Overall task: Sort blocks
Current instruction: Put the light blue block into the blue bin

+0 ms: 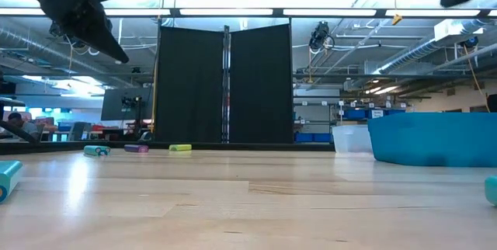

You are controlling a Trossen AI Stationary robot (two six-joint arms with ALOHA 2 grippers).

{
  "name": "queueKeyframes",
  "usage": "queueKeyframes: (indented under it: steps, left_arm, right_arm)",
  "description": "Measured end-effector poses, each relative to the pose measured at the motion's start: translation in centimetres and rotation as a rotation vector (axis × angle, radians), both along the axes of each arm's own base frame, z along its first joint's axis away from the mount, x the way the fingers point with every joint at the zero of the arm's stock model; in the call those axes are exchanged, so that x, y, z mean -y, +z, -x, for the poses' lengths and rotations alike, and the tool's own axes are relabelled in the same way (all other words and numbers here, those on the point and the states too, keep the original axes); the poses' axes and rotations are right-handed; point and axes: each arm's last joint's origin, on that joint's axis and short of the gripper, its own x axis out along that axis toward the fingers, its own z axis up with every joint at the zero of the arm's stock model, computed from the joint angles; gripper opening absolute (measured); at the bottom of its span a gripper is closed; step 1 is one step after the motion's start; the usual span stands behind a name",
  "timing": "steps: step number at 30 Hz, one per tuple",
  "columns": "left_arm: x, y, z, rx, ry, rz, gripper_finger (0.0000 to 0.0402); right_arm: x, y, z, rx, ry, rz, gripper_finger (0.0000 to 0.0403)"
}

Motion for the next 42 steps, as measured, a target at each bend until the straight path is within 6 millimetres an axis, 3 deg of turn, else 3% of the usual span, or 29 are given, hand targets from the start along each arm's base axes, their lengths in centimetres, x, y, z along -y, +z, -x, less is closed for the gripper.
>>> queueKeyframes:
  steps: [10,20,26,34,39,42]
  left_arm:
    - [0.0,0.1,-0.1,0.014,-0.006,-0.004,0.0126]
    - [0.0,0.2,-0.2,0.015,-0.016,-0.015,0.0126]
    - [0.0,0.3,-0.3,0.026,-0.013,-0.032,0.0126]
    - [0.3,0.7,-0.6,0.080,-0.085,0.027,0.0126]
    - [0.3,2.0,-0.1,0.139,-0.125,0.070,0.0126]
    - [0.3,3.5,0.5,0.210,-0.156,0.102,0.0126]
  right_arm:
    - [-0.3,-1.3,-1.0,-0.007,-0.020,-0.031,0.0291]
    - [0.8,-1.9,-4.6,0.159,0.110,0.007,0.0276]
    - [2.9,-2.0,-8.2,0.325,0.256,0.143,0.0258]
    - [6.9,-3.7,-13.6,0.531,0.461,0.368,0.0237]
    - [7.2,-4.9,-15.6,0.665,0.590,0.536,0.0237]
    - [6.8,-4.3,-16.8,0.769,0.667,0.677,0.0242]
